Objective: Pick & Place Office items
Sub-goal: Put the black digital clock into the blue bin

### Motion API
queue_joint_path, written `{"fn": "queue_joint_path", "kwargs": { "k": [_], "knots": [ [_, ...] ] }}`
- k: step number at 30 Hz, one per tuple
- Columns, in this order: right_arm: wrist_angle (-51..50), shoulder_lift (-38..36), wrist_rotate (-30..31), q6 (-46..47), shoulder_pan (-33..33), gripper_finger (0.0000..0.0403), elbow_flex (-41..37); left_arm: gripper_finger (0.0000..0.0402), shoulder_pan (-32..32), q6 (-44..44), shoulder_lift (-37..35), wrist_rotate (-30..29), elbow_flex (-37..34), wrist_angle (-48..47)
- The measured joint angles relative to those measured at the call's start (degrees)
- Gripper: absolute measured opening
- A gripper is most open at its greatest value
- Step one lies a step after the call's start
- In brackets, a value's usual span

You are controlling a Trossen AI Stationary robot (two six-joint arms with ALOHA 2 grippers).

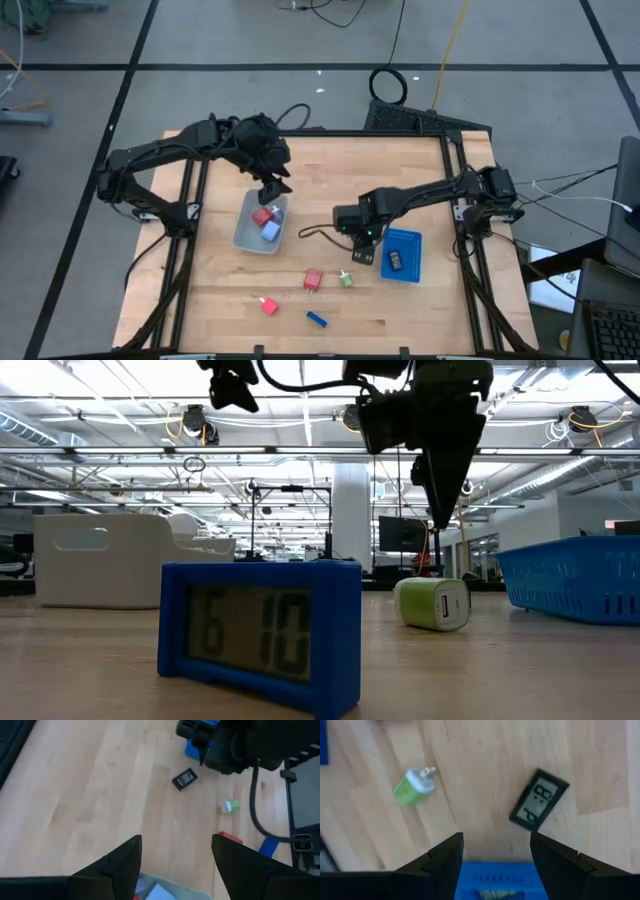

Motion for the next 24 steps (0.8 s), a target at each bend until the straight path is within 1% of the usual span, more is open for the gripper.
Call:
{"fn": "queue_joint_path", "kwargs": {
  "k": [4, 7, 11, 17, 21, 24],
  "knots": [
    [0.30, 0.60, 3.32, 7.62, 1.31, 0.0221, 0.02, 0.0244, 1.06, -0.15, -2.08, -0.03, 0.00, -0.31],
    [2.01, 0.49, 5.69, 13.61, 0.76, 0.0221, 0.02, 0.0244, 1.27, -0.29, -3.36, -0.03, 0.00, -0.31],
    [5.63, 0.53, 5.90, 19.50, -0.35, 0.0221, 0.02, 0.0244, 1.30, -0.37, -4.33, -0.05, 0.00, -0.28],
    [7.63, 0.49, 5.97, 22.40, -0.78, 0.0221, -0.50, 0.0243, 1.30, -0.47, -4.46, -0.03, 0.00, -0.33],
    [9.26, 0.51, 5.93, 23.10, -0.82, 0.0222, -3.77, 0.0243, 1.30, -0.41, -4.46, 0.00, 0.00, -0.35],
    [11.56, 0.51, 5.75, 21.59, -0.81, 0.0224, -5.96, 0.0243, 1.30, -0.39, -4.46, 0.02, 0.00, -0.34]
  ]
}}
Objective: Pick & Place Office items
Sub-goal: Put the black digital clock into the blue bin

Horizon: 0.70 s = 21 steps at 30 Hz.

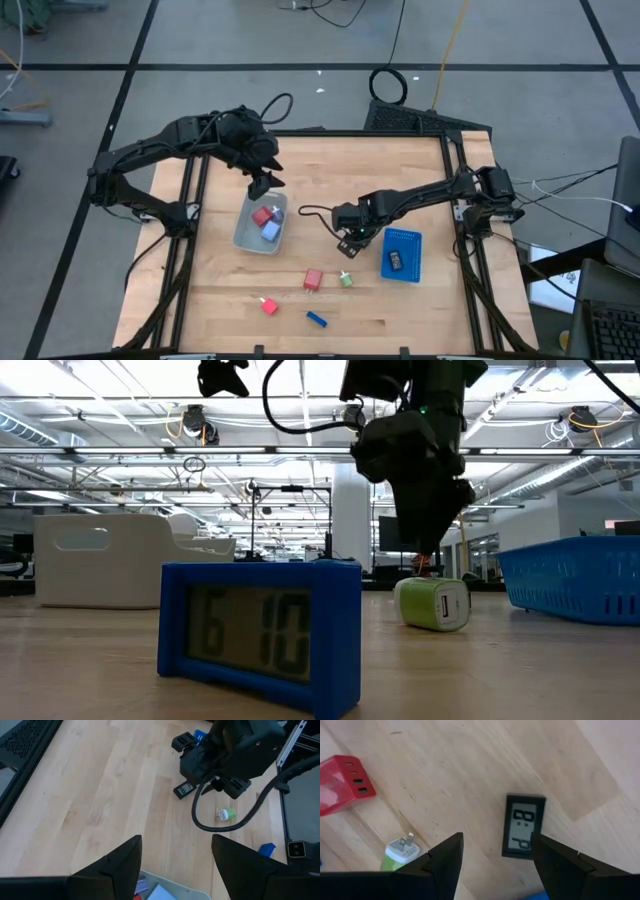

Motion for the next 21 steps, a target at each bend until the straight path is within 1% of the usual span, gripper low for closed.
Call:
{"fn": "queue_joint_path", "kwargs": {
  "k": [6, 11, 13, 15, 21],
  "knots": [
    [2.42, 0.00, 0.32, -2.95, -0.47, 0.0250, -2.17, 0.0244, 0.00, -0.28, 0.02, -0.02, 0.00, 0.02],
    [2.82, 0.00, 0.53, -3.62, -0.09, 0.0277, -3.04, 0.0243, 0.00, -3.89, 0.02, -0.02, 0.00, 1.49],
    [3.30, 0.00, 1.84, -4.27, 0.30, 0.0288, -3.43, 0.0244, 0.00, -5.64, 0.02, -0.02, 0.00, 3.02],
    [4.05, 0.00, 2.88, -4.25, 0.54, 0.0298, -3.91, 0.0244, 0.00, -6.36, 0.02, -0.02, 0.00, 3.91],
    [8.76, 0.00, 3.19, -3.18, 0.47, 0.0316, -6.63, 0.0244, 0.00, -6.36, 0.02, -0.02, 0.00, 5.56]
  ]
}}
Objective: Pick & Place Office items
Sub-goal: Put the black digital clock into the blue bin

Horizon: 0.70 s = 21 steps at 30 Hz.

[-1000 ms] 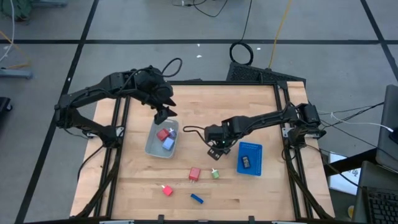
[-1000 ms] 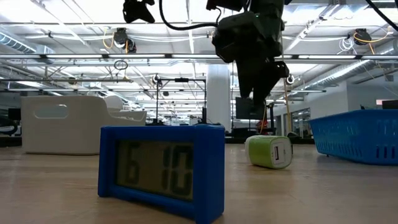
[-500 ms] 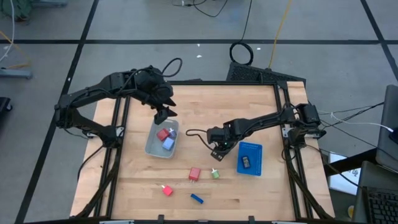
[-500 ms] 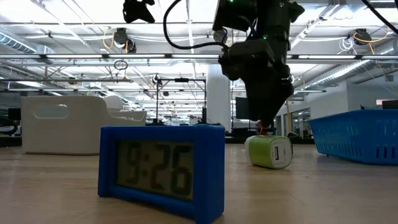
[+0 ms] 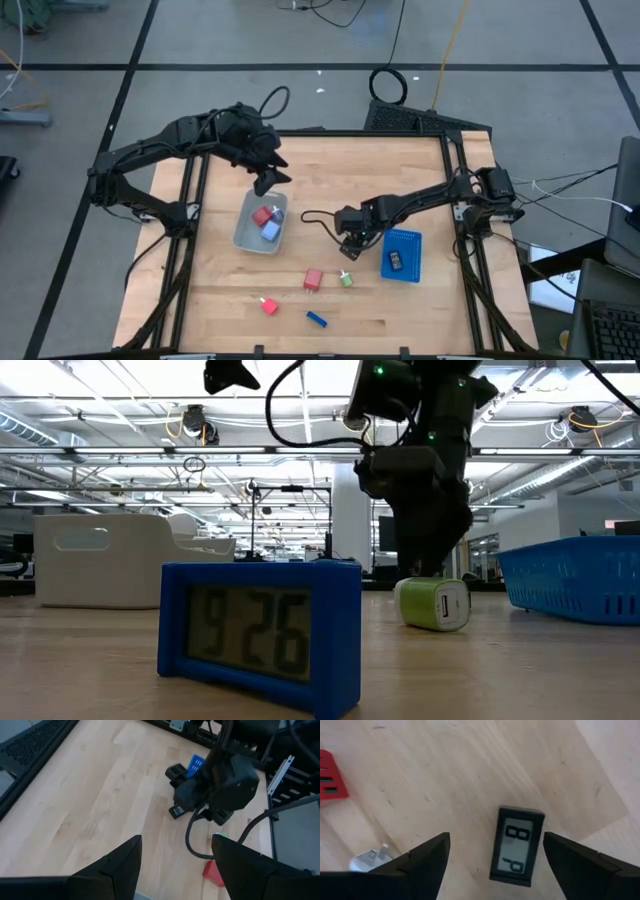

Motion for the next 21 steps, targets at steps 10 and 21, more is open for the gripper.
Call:
{"fn": "queue_joint_path", "kwargs": {
  "k": [10, 21],
  "knots": [
    [0.93, 0.00, 0.09, 0.34, 0.04, 0.0318, -5.69, 0.0244, -0.21, -4.20, 0.00, 0.09, 0.00, 1.08],
    [4.43, -0.17, -0.15, 3.41, 0.04, 0.0318, -7.56, 0.0244, -1.99, -4.63, 0.00, 0.11, 0.00, 1.43]
  ]
}}
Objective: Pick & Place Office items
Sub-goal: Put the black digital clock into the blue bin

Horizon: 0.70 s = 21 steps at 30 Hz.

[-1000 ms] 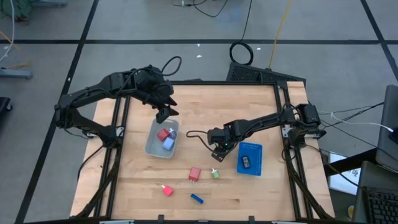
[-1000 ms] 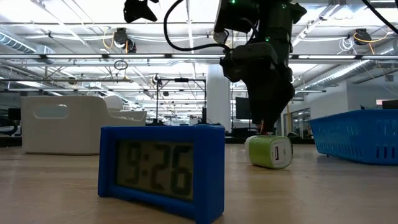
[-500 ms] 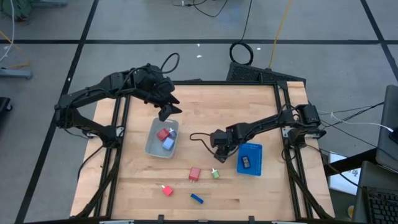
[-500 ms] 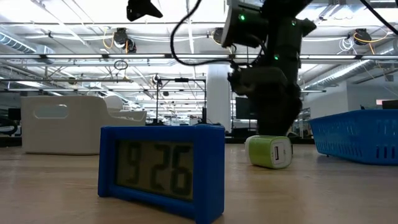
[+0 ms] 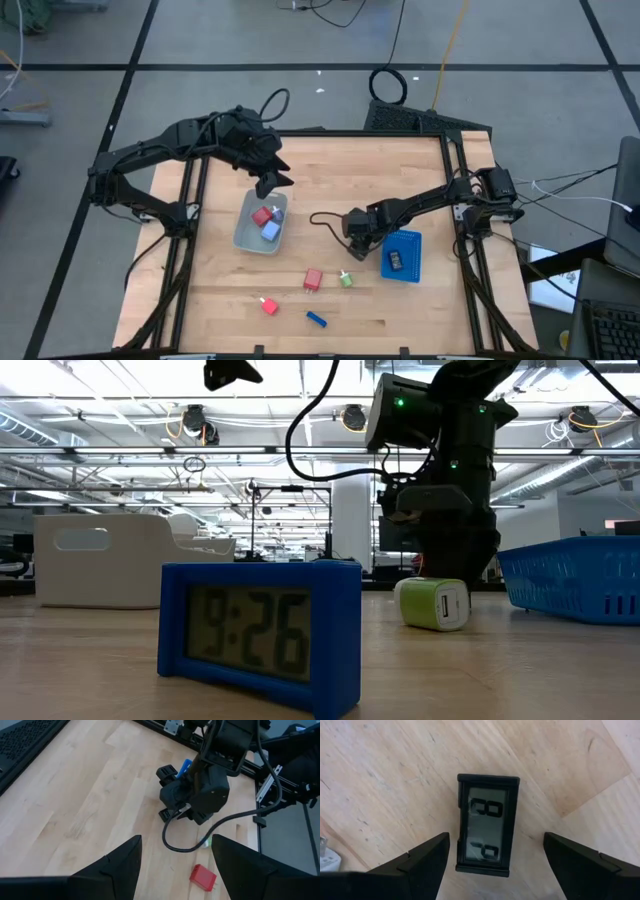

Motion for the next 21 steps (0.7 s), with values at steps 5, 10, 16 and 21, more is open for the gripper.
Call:
{"fn": "queue_joint_path", "kwargs": {
  "k": [5, 10, 16, 21],
  "knots": [
    [0.37, 0.00, -0.11, 1.24, -0.02, 0.0318, -0.02, 0.0243, -0.13, 0.44, 0.00, -0.02, 0.00, 0.00],
    [-1.65, 0.29, -0.95, 0.74, -0.09, 0.0318, 2.11, 0.0244, -0.13, 2.15, 0.00, -0.07, 0.00, 0.00],
    [-7.04, 0.18, -1.63, -1.18, 0.05, 0.0318, 7.58, 0.0243, -0.02, 3.24, 0.00, -0.09, 0.00, 0.02],
    [-10.62, 0.22, -1.47, -0.35, -0.41, 0.0318, 8.07, 0.0244, -0.02, 3.36, 0.00, -0.09, 0.00, 0.00]
  ]
}}
